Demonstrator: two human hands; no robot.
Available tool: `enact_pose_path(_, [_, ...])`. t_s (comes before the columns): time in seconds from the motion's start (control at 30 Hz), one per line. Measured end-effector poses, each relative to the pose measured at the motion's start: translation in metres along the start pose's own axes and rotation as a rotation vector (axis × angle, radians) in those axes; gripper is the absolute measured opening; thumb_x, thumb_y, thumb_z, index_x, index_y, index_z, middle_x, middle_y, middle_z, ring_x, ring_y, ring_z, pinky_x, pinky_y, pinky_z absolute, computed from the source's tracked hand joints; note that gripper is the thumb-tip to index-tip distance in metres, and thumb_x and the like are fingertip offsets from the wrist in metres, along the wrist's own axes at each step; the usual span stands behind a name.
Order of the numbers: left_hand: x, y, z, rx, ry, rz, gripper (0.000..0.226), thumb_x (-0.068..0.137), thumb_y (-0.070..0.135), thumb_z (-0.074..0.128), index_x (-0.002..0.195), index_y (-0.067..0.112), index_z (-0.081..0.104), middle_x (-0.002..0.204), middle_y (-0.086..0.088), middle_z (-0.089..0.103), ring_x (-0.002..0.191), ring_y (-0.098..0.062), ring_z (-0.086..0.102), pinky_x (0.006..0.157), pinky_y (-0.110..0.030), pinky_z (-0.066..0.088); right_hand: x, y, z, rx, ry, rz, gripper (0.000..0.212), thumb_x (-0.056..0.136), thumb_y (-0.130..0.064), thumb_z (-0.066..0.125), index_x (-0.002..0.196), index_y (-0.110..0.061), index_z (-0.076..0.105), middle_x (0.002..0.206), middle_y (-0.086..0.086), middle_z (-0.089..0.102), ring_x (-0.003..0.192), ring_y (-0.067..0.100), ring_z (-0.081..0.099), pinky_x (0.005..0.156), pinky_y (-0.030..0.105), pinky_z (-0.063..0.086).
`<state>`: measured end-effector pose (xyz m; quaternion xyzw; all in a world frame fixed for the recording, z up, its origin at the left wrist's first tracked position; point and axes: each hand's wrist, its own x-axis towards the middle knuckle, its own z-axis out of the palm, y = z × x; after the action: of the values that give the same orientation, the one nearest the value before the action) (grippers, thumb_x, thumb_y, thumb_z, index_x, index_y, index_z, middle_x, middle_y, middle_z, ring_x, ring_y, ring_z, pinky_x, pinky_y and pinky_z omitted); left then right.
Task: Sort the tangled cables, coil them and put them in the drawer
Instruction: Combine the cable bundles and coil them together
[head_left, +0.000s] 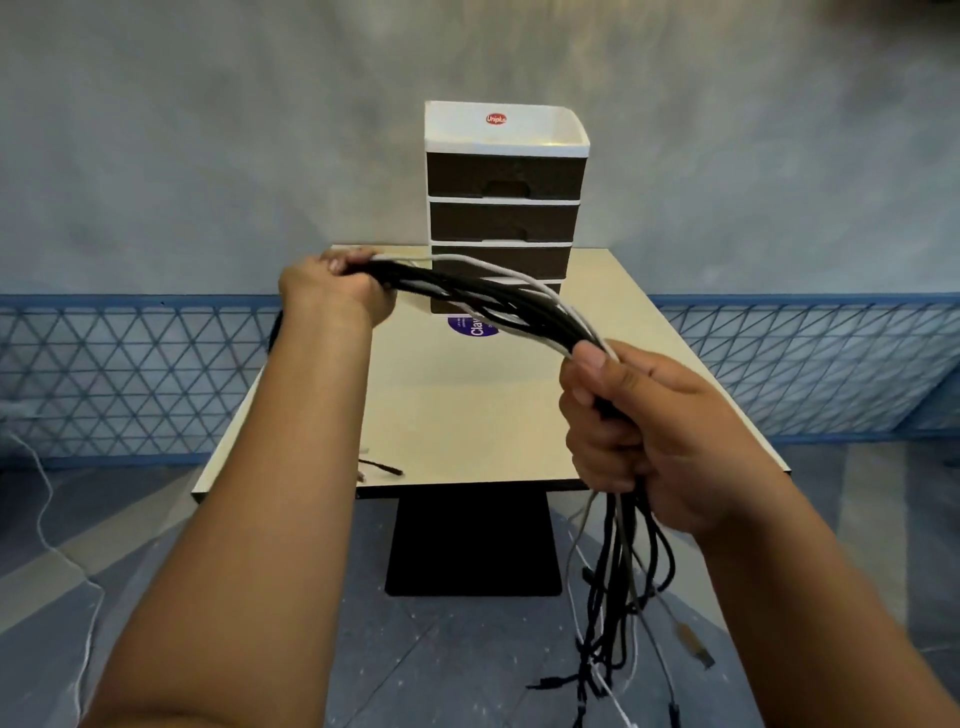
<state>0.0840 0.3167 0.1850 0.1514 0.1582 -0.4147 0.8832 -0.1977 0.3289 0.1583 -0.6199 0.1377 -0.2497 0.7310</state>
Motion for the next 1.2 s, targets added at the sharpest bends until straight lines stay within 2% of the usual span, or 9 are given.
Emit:
enact_pose_path(0.1, [0.004, -0.009, -0.031, 0.027, -0.047, -0.029, 0.039, 0.089, 0.004, 0.029, 0.052, 0.014, 0.034, 0.042, -0.001, 0.037, 0.035, -0.018, 0.042, 0.056, -0.02, 0.046, 0.005, -0.015, 0.007, 0.02, 0.018, 0.001, 0.031, 0.093, -0.036, 0.051, 0.072, -0.015, 0.047, 0.055, -0.003, 0.028, 0.042, 0.01, 0.022, 0.043, 0.021, 0.023])
enact_pose_path(0.2, [0.008, -0.02, -0.049, 0.049, -0.127, -0.073, 0.03, 0.099, 0.028, 0.04, 0.083, 0.006, 0.055, 0.069, -0.009, 0.061, 0.071, -0.023, 0.063, 0.084, -0.035, 0.053, 0.01, -0.026, 0.016, 0.016, 0.043, -0.018, 0.032, 0.094, -0.037, 0.053, 0.072, -0.015, 0.046, 0.054, -0.004, 0.027, 0.04, 0.009, 0.022, 0.042, 0.02, 0.022])
enact_pose_path(0.27, [0.002, -0.03, -0.062, 0.081, -0.27, -0.155, 0.067, 0.091, 0.061, 0.045, 0.117, 0.0, 0.055, 0.104, -0.022, 0.068, 0.106, -0.032, 0.063, 0.099, -0.049, 0.045, 0.014, -0.034, 0.021, 0.01, 0.04, -0.04, 0.032, 0.095, -0.036, 0.05, 0.072, -0.014, 0.046, 0.053, -0.004, 0.028, 0.039, 0.008, 0.022, 0.041, 0.02, 0.023])
enact_pose_path(0.4, [-0.036, -0.056, -0.087, 0.409, -0.771, -0.521, 0.138, 0.056, 0.096, 0.043, 0.151, -0.001, 0.021, 0.155, -0.025, 0.029, 0.145, -0.038, 0.026, 0.114, -0.063, 0.02, 0.02, -0.049, 0.03, -0.005, 0.048, -0.099, 0.03, 0.094, -0.033, 0.048, 0.073, -0.013, 0.044, 0.051, -0.005, 0.027, 0.037, 0.007, 0.021, 0.041, 0.018, 0.022])
enact_pose_path(0.53, [-0.089, -0.073, -0.078, 0.632, -1.098, -0.665, 0.105, 0.059, 0.08, 0.058, 0.133, 0.006, 0.056, 0.128, -0.017, 0.062, 0.121, -0.031, 0.057, 0.101, -0.043, 0.045, 0.023, -0.046, 0.037, -0.083, 0.108, -0.066, 0.03, 0.099, -0.028, 0.047, 0.077, -0.008, 0.043, 0.05, -0.003, 0.026, 0.038, 0.009, 0.02, 0.043, 0.02, 0.015])
enact_pose_path(0.73, [-0.117, -0.066, -0.05, 1.019, -0.969, -0.406, 0.118, 0.051, 0.08, 0.066, 0.136, 0.0, 0.051, 0.136, -0.016, 0.059, 0.124, -0.028, 0.058, 0.099, -0.042, 0.05, 0.014, -0.038, 0.039, -0.197, 0.156, 0.071, 0.031, 0.1, -0.025, 0.047, 0.073, -0.013, 0.039, 0.054, 0.003, 0.024, 0.045, 0.015, 0.017, 0.048, 0.029, 0.013])
enact_pose_path(0.93, [-0.132, -0.077, -0.049, 1.164, -0.98, -0.214, 0.042, 0.094, 0.042, 0.049, 0.117, 0.015, 0.071, 0.131, 0.003, 0.064, 0.125, -0.011, 0.056, 0.101, -0.033, 0.046, 0.003, -0.035, 0.035, -0.224, 0.125, 0.133, 0.031, 0.093, -0.013, 0.045, 0.063, -0.016, 0.039, 0.053, 0.001, 0.024, 0.043, 0.011, 0.021, 0.048, 0.027, 0.016])
enact_pose_path(1.07, [-0.137, -0.083, -0.043, 1.079, -1.02, -0.261, 0.052, 0.103, 0.038, 0.034, 0.094, 0.001, 0.07, 0.129, 0.006, 0.066, 0.123, -0.008, 0.058, 0.099, -0.029, 0.048, 0.0, -0.033, 0.023, -0.112, 0.013, 0.103, 0.02, 0.085, -0.015, 0.046, 0.065, -0.012, 0.042, 0.053, 0.002, 0.026, 0.043, 0.012, 0.023, 0.048, 0.029, 0.017])
enact_pose_path(1.2, [-0.138, -0.09, -0.037, 1.117, -1.072, -0.22, 0.06, 0.103, 0.045, 0.027, 0.06, 0.014, 0.053, 0.12, -0.001, 0.07, 0.121, -0.009, 0.06, 0.102, -0.035, 0.044, 0.0, -0.02, -0.001, -0.212, -0.09, -0.01, 0.016, 0.09, -0.012, 0.051, 0.079, 0.0, 0.056, 0.058, 0.013, 0.053, 0.05, 0.024, 0.053, 0.054, 0.031, 0.045])
